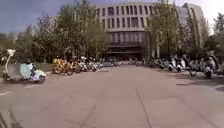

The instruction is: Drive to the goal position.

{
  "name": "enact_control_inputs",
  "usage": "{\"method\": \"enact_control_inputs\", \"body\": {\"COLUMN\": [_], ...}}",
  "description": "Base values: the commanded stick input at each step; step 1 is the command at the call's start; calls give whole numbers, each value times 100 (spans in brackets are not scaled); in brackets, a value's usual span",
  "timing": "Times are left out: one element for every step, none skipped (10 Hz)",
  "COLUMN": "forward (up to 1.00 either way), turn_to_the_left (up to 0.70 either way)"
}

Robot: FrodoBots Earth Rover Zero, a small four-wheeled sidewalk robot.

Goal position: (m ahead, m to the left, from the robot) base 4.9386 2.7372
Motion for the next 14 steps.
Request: {"method": "enact_control_inputs", "body": {"forward": [100,100,100,100,100,100,100,100,100,100,100,100,100,100], "turn_to_the_left": [0,0,0,0,0,0,0,0,0,-7,-32,-40,-40,-40]}}
